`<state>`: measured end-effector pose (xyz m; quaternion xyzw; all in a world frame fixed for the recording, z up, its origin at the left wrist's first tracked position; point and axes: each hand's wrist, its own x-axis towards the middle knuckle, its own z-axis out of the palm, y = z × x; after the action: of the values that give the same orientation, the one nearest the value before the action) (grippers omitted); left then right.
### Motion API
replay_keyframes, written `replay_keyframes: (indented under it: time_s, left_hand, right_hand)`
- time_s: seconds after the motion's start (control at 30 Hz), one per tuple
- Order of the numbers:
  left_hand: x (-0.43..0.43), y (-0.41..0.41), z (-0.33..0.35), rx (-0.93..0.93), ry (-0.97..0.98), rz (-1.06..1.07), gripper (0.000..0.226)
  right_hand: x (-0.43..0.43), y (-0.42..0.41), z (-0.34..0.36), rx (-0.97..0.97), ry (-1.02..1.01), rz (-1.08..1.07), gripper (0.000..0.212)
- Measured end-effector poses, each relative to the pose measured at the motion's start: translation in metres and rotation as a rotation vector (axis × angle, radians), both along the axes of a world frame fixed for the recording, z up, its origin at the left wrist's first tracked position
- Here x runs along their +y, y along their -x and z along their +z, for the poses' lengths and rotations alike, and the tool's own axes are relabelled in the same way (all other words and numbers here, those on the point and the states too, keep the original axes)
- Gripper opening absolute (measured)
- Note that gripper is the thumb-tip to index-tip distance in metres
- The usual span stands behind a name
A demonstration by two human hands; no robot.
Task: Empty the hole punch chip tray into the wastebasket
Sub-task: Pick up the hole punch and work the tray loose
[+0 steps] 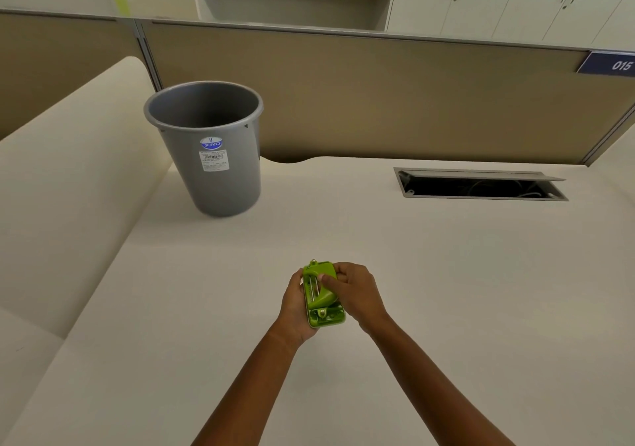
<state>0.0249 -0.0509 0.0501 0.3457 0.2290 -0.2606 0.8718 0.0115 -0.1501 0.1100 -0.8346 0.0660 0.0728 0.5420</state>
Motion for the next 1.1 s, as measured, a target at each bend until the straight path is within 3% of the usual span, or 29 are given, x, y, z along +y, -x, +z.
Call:
replay_keyframes:
  time_s: [0.3, 0.57, 0.7, 0.9, 1.1]
  left_hand:
    - [0.002, -0.002, 0.002, 0.017, 0.016, 0.035, 0.048]
    - [0.004, -0.002, 0.009, 0.023, 0.016, 0.007, 0.057]
    - [0.005, -0.001, 0.014, 0.024, 0.053, -0.017, 0.068]
    - [0.004, -0.002, 0.016, 0.014, -0.022, -0.068, 0.06]
    - [0.004, -0.004, 0.014, 0.008, -0.044, -0.089, 0.059]
  right_hand:
    - [0.003, 0.003, 0.005, -0.018, -0.059, -0.008, 0.02]
    - [-0.006, -0.001, 0.003, -0.009, -0.057, -0.006, 0.034]
    - [-0.017, -0.012, 0.003, -0.025, -0.136, -0.149, 0.03]
    - [-0.017, -0.015, 0.001, 0.183, -0.261, -0.073, 0.031]
    - [-0.012, -0.015, 0.002, 0.252, -0.376, -0.125, 0.043]
